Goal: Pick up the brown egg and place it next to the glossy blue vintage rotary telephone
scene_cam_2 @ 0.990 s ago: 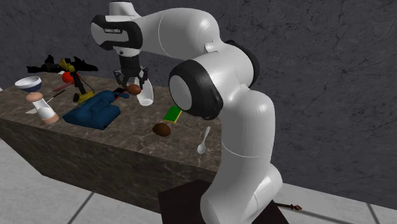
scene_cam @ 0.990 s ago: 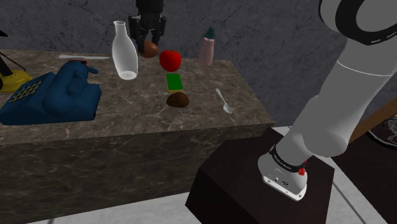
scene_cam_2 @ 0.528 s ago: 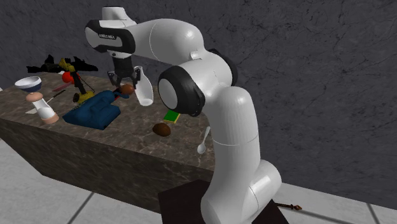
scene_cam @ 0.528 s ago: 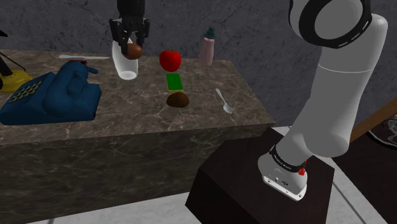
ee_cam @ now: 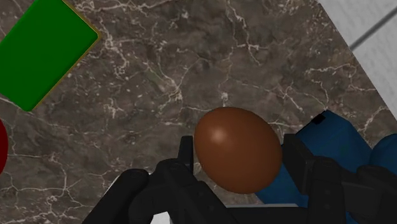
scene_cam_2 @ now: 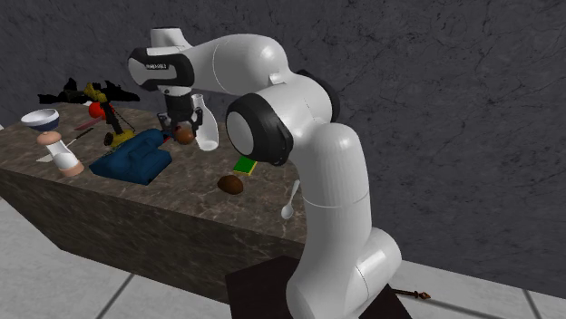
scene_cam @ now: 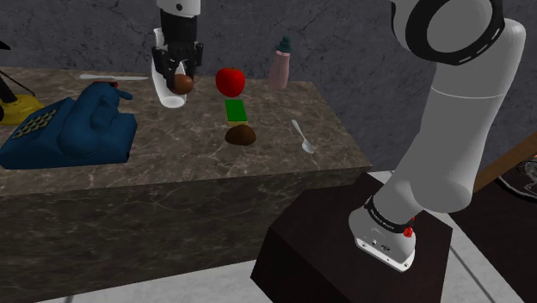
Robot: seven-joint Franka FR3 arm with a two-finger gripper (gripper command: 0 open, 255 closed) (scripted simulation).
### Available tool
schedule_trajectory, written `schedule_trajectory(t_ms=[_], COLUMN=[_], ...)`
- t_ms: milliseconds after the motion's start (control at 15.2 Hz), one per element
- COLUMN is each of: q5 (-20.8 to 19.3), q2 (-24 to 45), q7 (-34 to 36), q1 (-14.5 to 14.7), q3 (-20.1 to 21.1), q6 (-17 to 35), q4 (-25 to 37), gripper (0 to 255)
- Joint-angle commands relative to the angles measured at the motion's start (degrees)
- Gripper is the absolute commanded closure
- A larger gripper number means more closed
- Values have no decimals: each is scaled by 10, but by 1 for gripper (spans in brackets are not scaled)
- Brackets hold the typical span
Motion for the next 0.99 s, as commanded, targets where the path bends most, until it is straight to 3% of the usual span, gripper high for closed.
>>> schedule_trajectory(t_ms=[0, 924], q5=[0, -2], q2=[-1, 17], q7=[-1, -6], q1=[-1, -1], q3=[0, -2], q6=[17, 116], q4=[-17, -100], gripper=[255, 255])
